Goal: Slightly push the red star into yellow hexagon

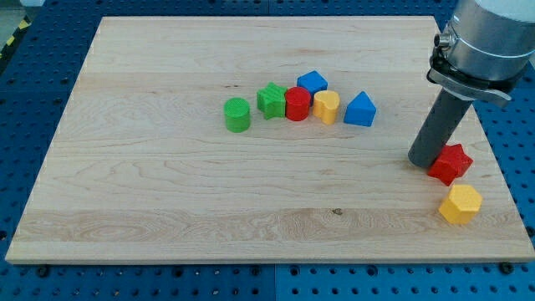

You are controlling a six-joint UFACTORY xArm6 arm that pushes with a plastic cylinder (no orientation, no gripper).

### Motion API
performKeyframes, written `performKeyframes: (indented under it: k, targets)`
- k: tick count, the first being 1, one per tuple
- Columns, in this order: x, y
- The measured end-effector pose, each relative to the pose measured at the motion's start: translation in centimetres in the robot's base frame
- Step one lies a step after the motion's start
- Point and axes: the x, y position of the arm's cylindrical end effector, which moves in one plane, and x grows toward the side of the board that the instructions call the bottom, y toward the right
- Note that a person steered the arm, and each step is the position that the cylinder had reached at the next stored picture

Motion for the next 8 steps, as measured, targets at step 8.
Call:
performKeyframes:
  k: [8]
  targets:
    - [-1.9,4.5]
